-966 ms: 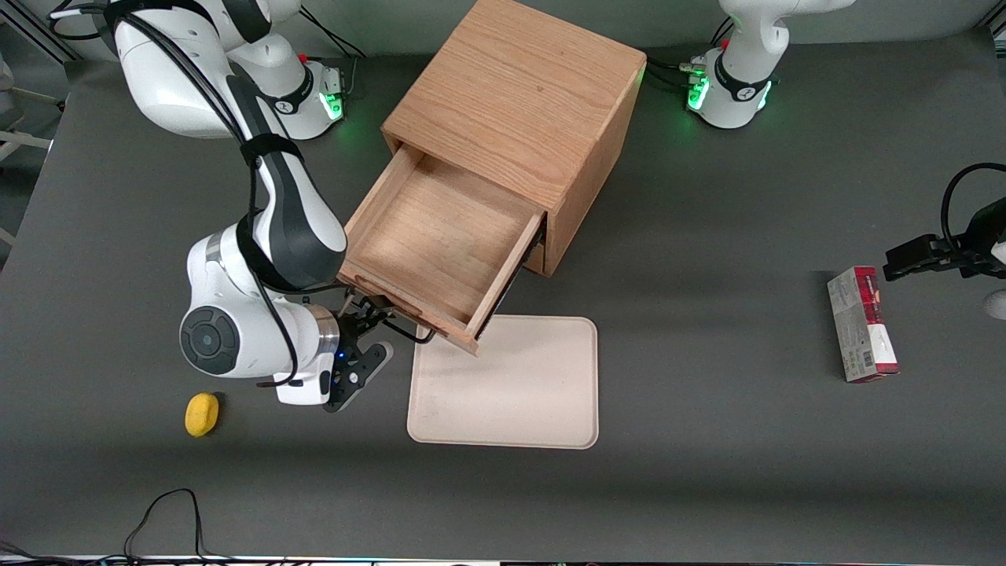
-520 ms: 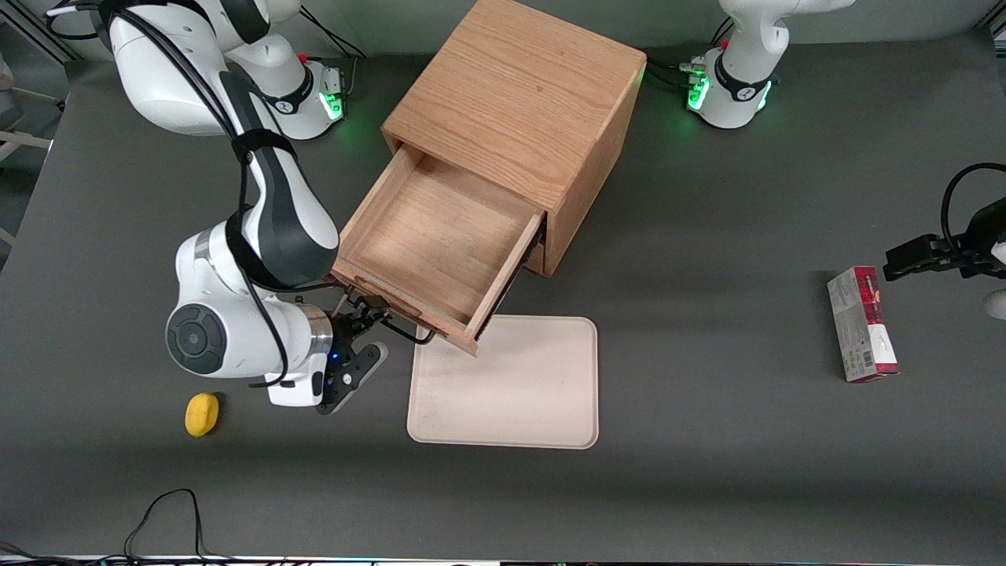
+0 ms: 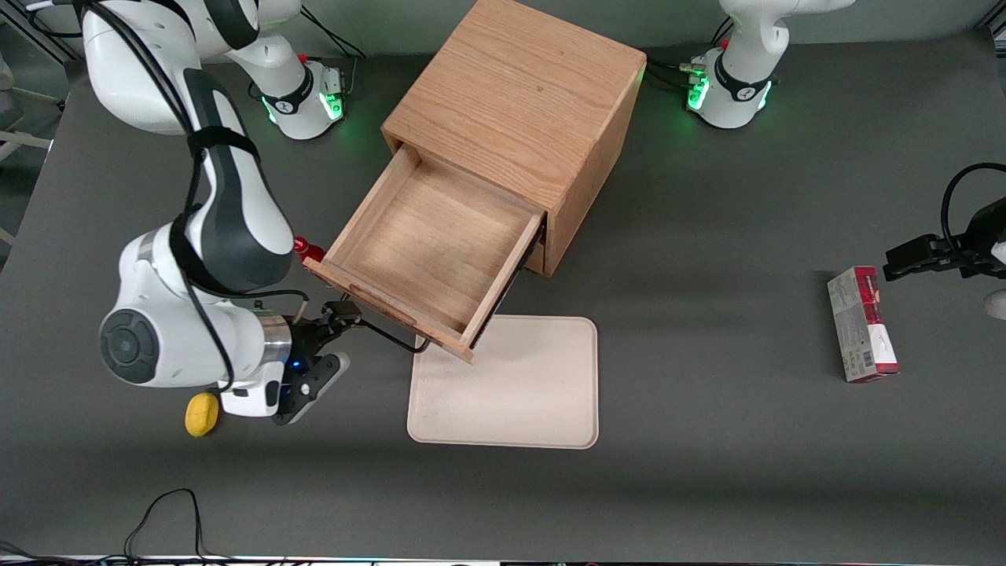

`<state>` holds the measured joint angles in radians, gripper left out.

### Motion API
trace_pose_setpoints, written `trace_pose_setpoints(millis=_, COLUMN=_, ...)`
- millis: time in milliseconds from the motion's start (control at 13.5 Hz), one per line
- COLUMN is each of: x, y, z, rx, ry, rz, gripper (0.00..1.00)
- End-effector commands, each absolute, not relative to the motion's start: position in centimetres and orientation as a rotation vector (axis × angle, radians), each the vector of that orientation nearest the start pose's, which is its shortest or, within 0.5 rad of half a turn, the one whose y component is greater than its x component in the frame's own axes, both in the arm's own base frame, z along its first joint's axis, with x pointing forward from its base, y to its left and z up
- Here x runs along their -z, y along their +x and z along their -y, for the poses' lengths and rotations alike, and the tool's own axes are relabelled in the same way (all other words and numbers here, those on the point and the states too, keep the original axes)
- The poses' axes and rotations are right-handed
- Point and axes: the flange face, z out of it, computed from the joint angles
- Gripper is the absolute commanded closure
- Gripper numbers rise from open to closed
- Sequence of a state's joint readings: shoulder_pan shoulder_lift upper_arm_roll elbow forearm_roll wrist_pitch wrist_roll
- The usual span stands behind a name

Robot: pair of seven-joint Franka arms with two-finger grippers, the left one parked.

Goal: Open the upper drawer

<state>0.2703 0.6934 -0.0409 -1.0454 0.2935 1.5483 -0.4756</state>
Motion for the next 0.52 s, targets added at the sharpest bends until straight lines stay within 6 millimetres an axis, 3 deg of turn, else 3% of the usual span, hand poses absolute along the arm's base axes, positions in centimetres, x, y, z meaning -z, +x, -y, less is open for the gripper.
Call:
trace_pose_setpoints(millis=0, x=-44.5, y=69.6, z=-17.9, rx=-0.243, ry=-2.652, rz=0.958, gripper=0.0)
trace_pose_setpoints(millis=223, x=-47.8, y=68.8, z=-13.6, rx=-0.275, ry=-2.676, rz=0.888, gripper=0.0)
trace_pose_setpoints(millis=446, x=-51.8, y=65.6, z=-10.5, rx=-0.315, ry=-2.862, rz=0.851, gripper=0.0)
